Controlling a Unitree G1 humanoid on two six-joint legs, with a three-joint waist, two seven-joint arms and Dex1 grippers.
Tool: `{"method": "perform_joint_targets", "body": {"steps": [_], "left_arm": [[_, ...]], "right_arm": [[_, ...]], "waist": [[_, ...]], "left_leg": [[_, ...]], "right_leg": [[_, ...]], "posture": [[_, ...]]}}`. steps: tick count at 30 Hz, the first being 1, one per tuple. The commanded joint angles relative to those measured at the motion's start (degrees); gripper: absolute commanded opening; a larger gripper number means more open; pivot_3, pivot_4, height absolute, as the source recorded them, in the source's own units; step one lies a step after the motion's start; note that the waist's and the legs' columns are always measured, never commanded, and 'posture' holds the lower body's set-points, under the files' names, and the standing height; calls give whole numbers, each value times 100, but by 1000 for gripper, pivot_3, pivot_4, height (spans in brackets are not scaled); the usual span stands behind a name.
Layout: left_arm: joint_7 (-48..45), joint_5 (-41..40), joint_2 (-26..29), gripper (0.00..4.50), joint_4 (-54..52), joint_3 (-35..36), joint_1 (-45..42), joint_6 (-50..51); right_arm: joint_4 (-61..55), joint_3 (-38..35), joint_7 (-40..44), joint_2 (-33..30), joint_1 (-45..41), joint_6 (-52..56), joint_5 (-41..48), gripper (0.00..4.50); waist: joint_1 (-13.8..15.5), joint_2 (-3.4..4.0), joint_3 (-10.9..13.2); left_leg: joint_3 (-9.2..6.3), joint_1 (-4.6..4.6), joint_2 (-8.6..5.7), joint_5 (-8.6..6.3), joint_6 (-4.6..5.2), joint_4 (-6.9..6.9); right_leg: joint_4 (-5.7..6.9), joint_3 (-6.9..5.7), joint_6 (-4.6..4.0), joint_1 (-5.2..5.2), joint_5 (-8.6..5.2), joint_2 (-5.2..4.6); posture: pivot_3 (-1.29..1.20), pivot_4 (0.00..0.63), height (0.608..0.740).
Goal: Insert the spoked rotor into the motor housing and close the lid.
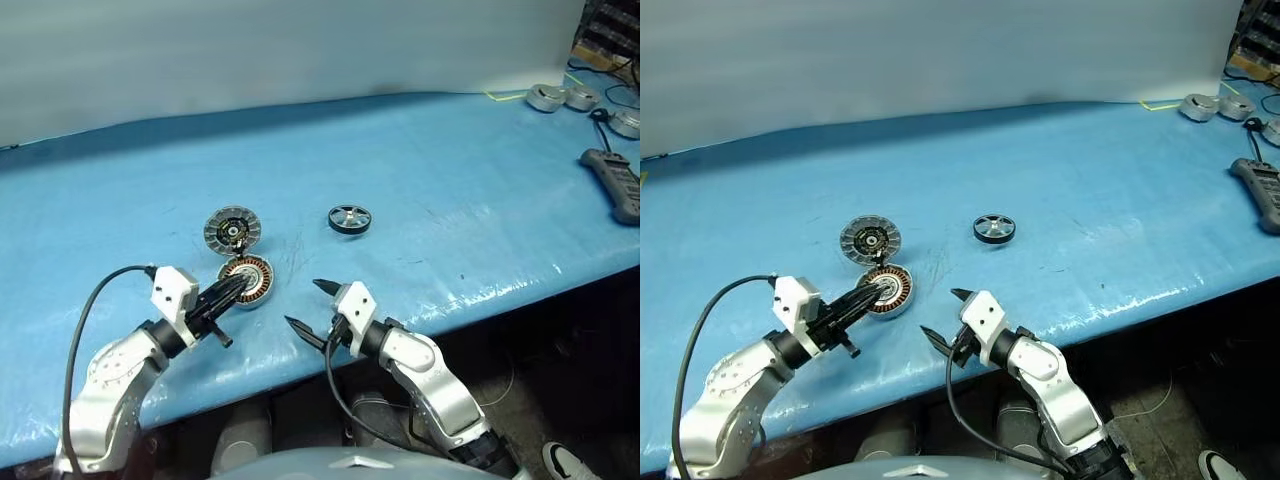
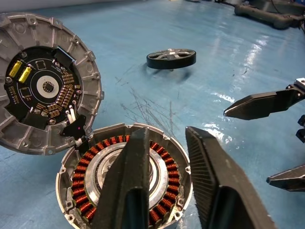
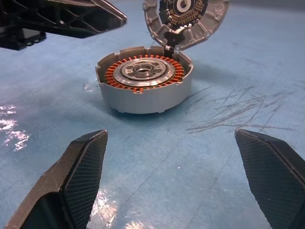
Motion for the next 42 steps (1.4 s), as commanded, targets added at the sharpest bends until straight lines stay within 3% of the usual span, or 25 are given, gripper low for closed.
{"method": "perform_joint_targets", "body": {"steps": [1, 4, 8, 15, 24, 42], "left_arm": [[237, 116, -370, 8, -48, 125, 309, -679], [333, 412, -655, 0, 211, -39, 646, -1184], [531, 710, -1170, 0, 663, -116, 950, -2138], [677, 888, -1406, 0, 1114, -255, 927, -2693], [860, 1064, -1503, 0, 1463, -440, 778, -2994], [962, 1146, -1503, 0, 1485, -621, 794, -3199]], "right_arm": [[-467, -53, -157, 170, -298, 723, 135, 4315], [-534, -56, -255, 215, -626, 1159, 32, 3595], [-587, 38, -465, 363, -1214, 1800, -130, 2243], [-478, 317, -758, 941, -2118, 3366, -107, 53], [50, 1013, -727, 1265, -2924, 3985, -188, 53], [759, 1193, -666, 1402, -3228, 3864, -243, 53]], "waist": [[11, -1, 1], [19, -1, 0], [23, -2, 1], [26, -2, 2], [-22, 0, 2], [-49, 2, 3]], "left_leg": [[0, 0, 0, 0, 0, 2], [-1, 0, 0, 0, 0, 4], [1, -6, -5, 0, 0, 4], [-5, -10, -3, 0, 0, 3], [-10, -14, -5, 0, 1, 0], [-10, -12, -3, 0, 1, -1]], "right_leg": [[2, 0, 0, 0, 0, 0], [1, 0, 0, 0, 0, -1], [-4, 0, 0, -2, 0, -6], [0, -7, 0, -8, 0, -3], [-2, -13, -1, -9, 0, -5], [0, -14, -1, -11, 0, -4]], "posture": [[0, 150, 740], [0, 150, 740], [0, 150, 740], [0, 150, 740], [0, 150, 740], [0, 150, 740]]}}
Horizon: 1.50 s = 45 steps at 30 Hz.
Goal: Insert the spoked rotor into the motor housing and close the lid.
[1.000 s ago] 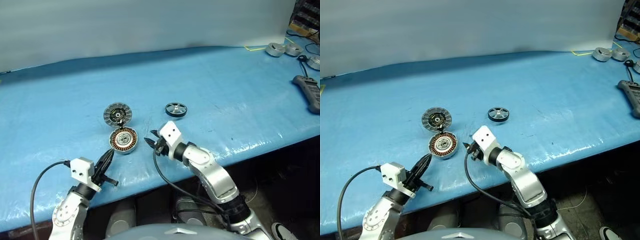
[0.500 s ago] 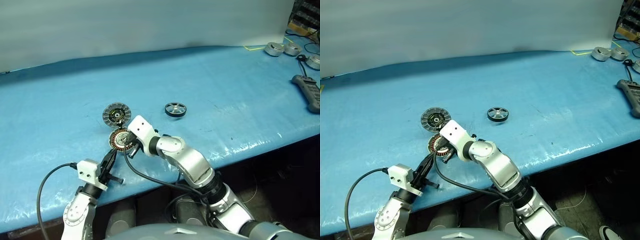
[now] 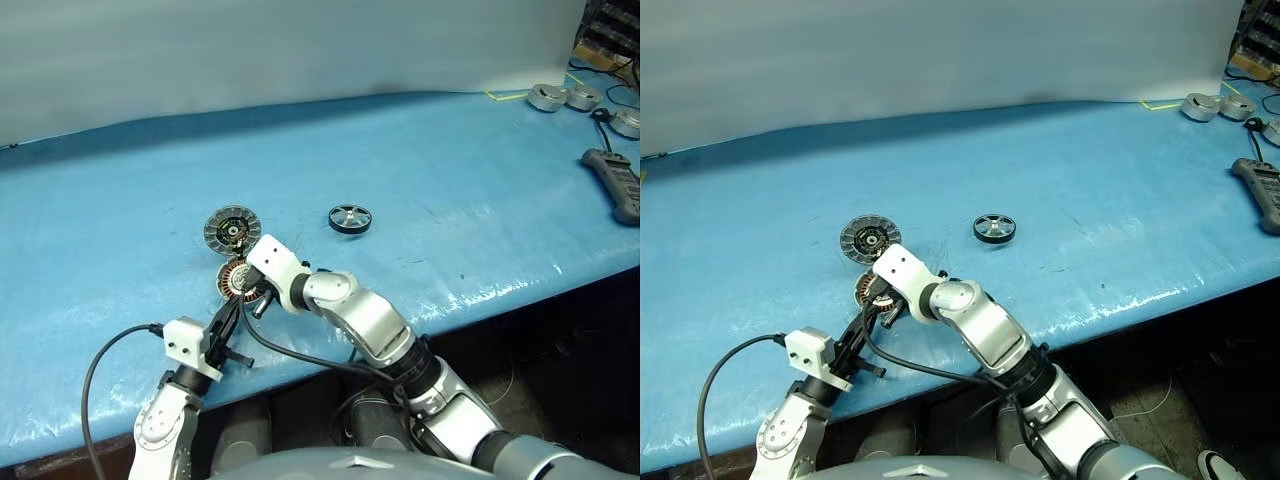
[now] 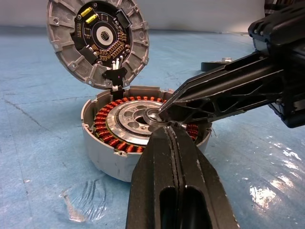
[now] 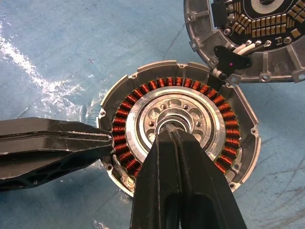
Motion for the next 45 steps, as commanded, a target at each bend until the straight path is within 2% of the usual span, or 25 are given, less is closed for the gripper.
{"method": "perform_joint_targets", "body": {"steps": [1, 23, 28, 32, 36, 39, 45], "left_arm": [[50, 18, -3, 0, -16, -11, 29, -262], [316, 62, -110, 0, 686, 74, 253, -1434], [337, 76, -106, 0, 763, 58, 226, -1525], [317, 89, -55, 0, 794, 40, 166, -1528], [196, -50, 107, 0, 714, 66, 46, -1385], [-5, -184, 321, 0, 706, 99, -107, -1292], [-247, -517, 607, 0, 556, 187, -256, -978]], "right_arm": [[51, 85, 41, 88, -129, -99, -26, 53], [857, 115, 11, 312, -523, -441, -213, 53], [826, 125, 37, 316, -478, -459, -250, 53], [314, -43, 295, 242, -247, -749, 12, 53], [-424, -422, 759, -19, 102, -972, 481, 53], [-1044, -670, 1006, -561, 498, -1377, 606, 53], [-1511, -1368, 1015, -1090, 1088, -1749, 839, 53]], "waist": [[-7, 0, 0], [-61, 2, 1], [-61, 3, 1], [-61, 2, 1], [-55, 3, 2], [-26, 2, 1], [-69, 3, 2]], "left_leg": [[0, 0, 0, 0, 0, 0], [0, -13, 0, 0, 0, -3], [0, -15, 0, 0, 0, -5], [0, -18, 0, 0, 0, -4], [0, -42, 0, 0, 0, -6], [-2, -43, -2, 0, 0, -4], [1, -41, 2, 0, 0, -4]], "right_leg": [[0, 0, 0, 0, 0, 0], [0, -1, -1, -14, -1, -1], [1, -1, -1, -17, -1, -1], [1, -1, -1, -20, -1, -1], [1, -1, -1, -40, 0, 0], [1, -1, -1, -39, 0, -1], [3, -1, -1, -40, 0, 2]], "posture": [[0, 150, 740], [0, 150, 740], [0, 150, 740], [0, 150, 740], [0, 150, 740], [0, 150, 740], [0, 150, 740]]}}
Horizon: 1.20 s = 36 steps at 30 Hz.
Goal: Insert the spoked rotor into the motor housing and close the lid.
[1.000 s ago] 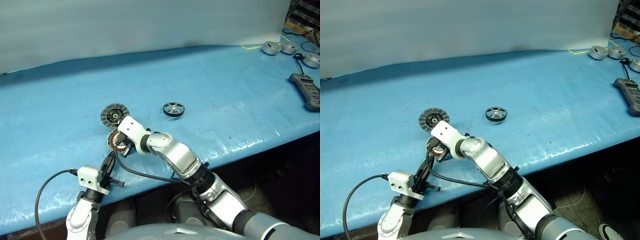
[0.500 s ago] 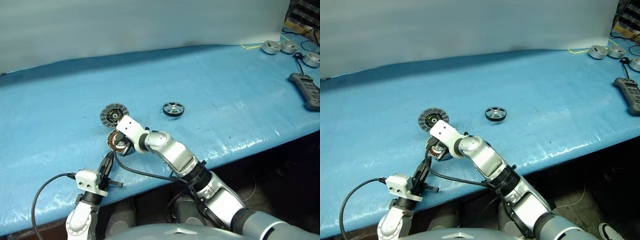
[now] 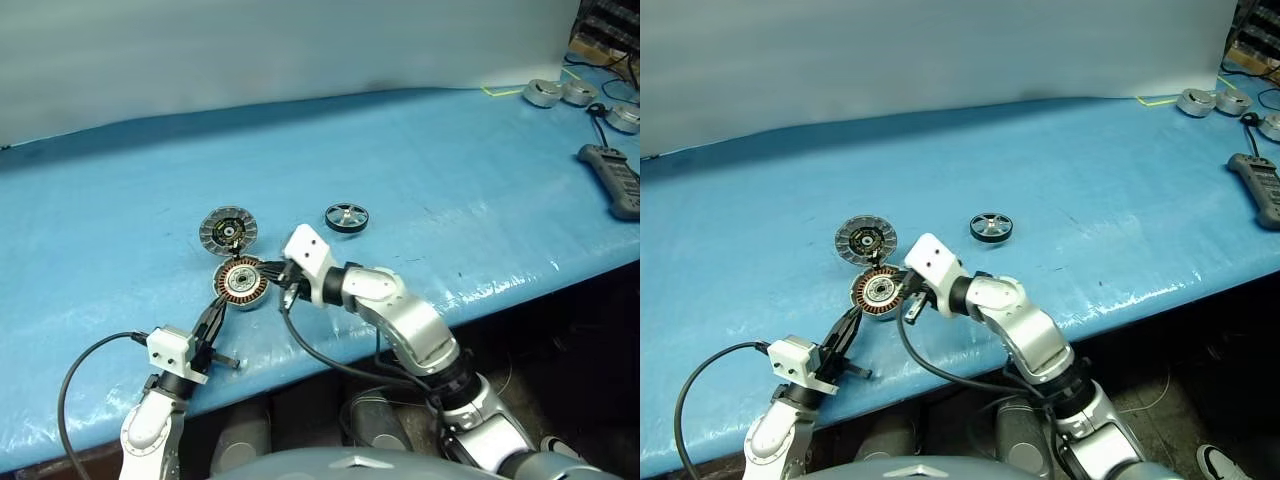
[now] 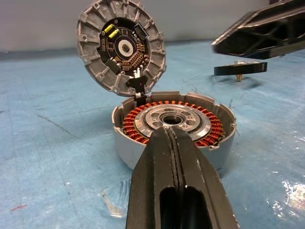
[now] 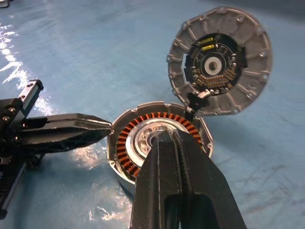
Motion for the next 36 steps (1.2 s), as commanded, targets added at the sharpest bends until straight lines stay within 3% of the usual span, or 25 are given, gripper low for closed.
{"method": "perform_joint_targets", "body": {"steps": [1, 7, 13, 16, 24, 36], "left_arm": [[-152, -273, 195, 0, -315, 115, -74, 257], [-755, -671, 723, 0, -119, 271, -318, 658], [-1329, -777, 1097, 0, 65, 339, -489, 900], [-1648, -891, 1250, 0, 20, 266, -486, 1169], [-1869, -865, 1469, 0, -144, 348, -455, 1429], [-1802, -864, 1541, 0, -602, 629, -369, 1432]], "right_arm": [[-341, -590, -55, -209, 239, -302, 176, 53], [321, -1405, -250, -718, 193, -600, 103, 53], [1151, -1702, -980, -800, -378, -622, -406, 53], [1483, -1707, -1157, -759, -640, -537, -533, 651], [1976, -1491, -976, -866, -1280, -43, -678, 3247], [2918, -1483, -734, -679, -2113, 521, -562, 3247]], "waist": [[9, 0, 0], [35, -1, 0], [11, 4, 3], [13, 5, 4], [22, 14, 9], [2, 20, 13]], "left_leg": [[0, 0, 1, 0, 0, 0], [4, 1, -1, 0, 0, 7], [5, 3, 1, 1, 1, 2], [6, 3, 0, 1, 1, -1], [8, 4, 0, 1, 1, 0], [9, 7, 0, 1, 2, -3]], "right_leg": [[1, 0, 0, 0, 0, 1], [0, 2, 2, 4, 1, -1], [3, 4, -1, 2, 2, 4], [2, 5, -1, 2, 2, 4], [2, 9, -2, 4, 2, 3], [5, 11, -3, 4, 3, 5]], "posture": [[0, 150, 740], [0, 150, 740], [0, 150, 740], [0, 150, 740], [0, 150, 740], [0, 150, 740]]}}
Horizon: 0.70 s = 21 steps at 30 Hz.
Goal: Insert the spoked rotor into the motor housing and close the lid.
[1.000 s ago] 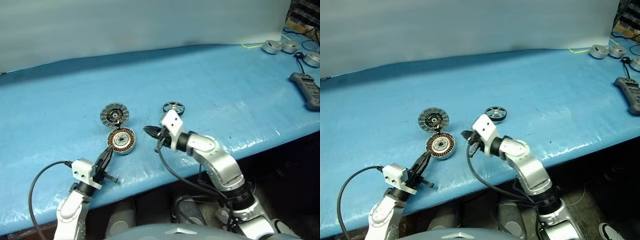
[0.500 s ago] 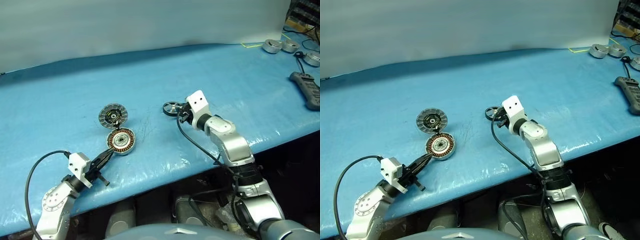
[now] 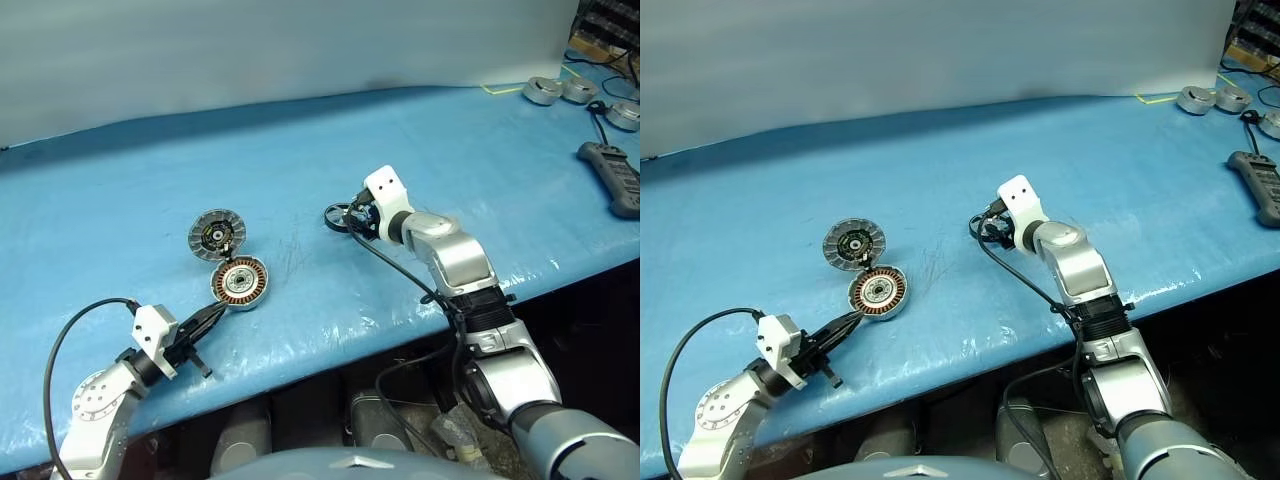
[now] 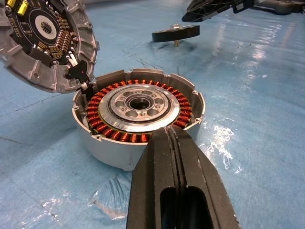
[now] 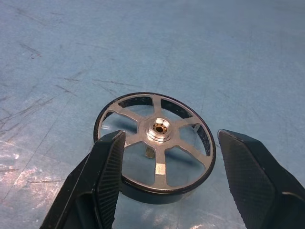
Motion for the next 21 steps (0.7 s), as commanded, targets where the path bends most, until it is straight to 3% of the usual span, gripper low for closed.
{"method": "perform_joint_targets", "body": {"steps": [1, 14, 21], "left_arm": [[80, -56, 9, 0, -481, 188, 49, -50], [88, 95, -78, 0, -472, 187, 294, -88], [66, 140, -192, 0, -306, 203, 220, -173]], "right_arm": [[98, 14, 85, 94, -260, 2, 33, 3247], [929, 125, 256, 273, -541, -64, -32, 3247], [825, 185, 312, 204, -411, 85, -81, 3247]], "waist": [[1, 1, 1], [-33, 9, 5], [-33, 11, 7]], "left_leg": [[0, 0, 0, 0, 0, 1], [1, 0, 0, 0, 0, 2], [1, 1, 0, 0, 0, 2]], "right_leg": [[1, 0, 0, 0, 0, 0], [1, 2, 1, 0, 0, 2], [4, 3, 3, 0, 2, 3]], "posture": [[0, 150, 740], [0, 150, 740], [0, 150, 740]]}}
